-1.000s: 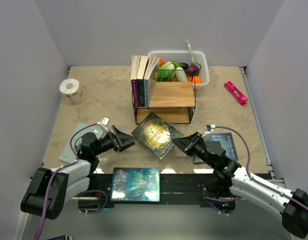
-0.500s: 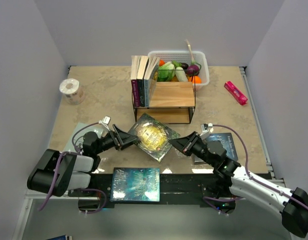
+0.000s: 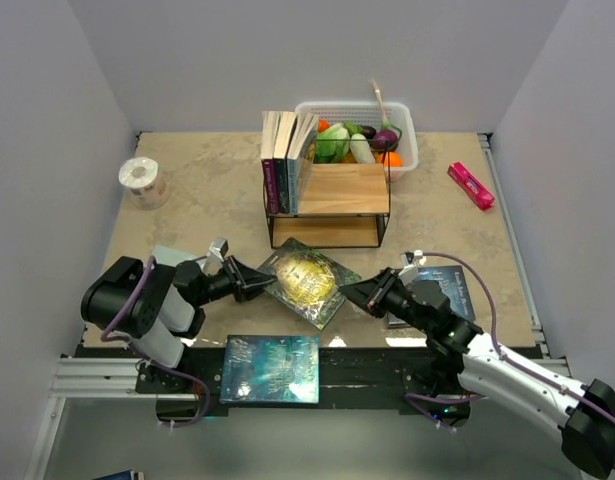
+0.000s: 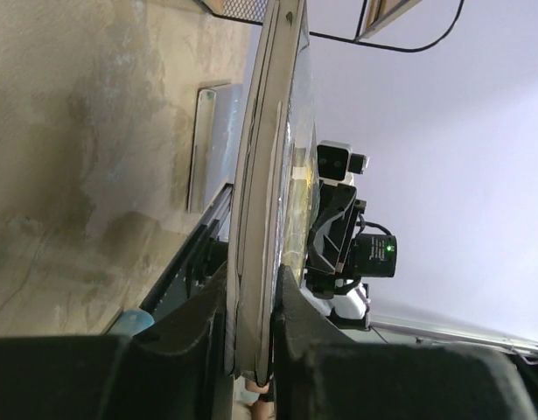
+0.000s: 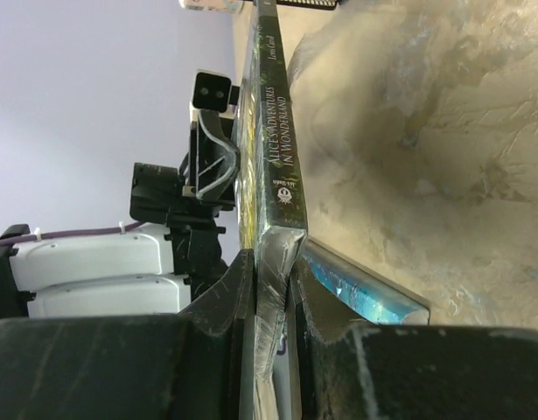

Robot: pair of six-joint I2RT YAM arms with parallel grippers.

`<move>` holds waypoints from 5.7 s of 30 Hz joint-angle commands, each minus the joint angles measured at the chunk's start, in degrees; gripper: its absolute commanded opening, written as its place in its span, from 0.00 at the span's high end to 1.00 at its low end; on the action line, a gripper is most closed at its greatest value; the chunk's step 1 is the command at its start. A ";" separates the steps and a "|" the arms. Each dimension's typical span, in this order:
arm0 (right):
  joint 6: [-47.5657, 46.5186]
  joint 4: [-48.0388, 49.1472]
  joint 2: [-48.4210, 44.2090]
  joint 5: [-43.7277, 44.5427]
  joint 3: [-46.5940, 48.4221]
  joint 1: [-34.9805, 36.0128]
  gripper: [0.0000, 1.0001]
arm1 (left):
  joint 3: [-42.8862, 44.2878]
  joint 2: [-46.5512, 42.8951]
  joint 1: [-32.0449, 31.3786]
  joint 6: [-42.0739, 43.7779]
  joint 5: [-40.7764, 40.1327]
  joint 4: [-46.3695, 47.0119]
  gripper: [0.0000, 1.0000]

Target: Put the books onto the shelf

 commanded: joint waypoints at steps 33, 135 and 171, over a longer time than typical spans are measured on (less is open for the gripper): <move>-2.01 -1.58 -8.68 0.21 0.28 0.77 0.20 | -1.02 -46.23 -5.64 13.51 -22.67 -25.31 1.00; -8.61 27.15 19.09 -15.96 2.74 -9.95 1.00 | 24.20 -34.90 -3.88 42.16 -48.52 -100.36 0.33; -5.35 47.29 37.27 -4.01 4.58 -13.46 1.00 | 25.95 -27.78 0.69 42.51 -39.63 -90.43 0.34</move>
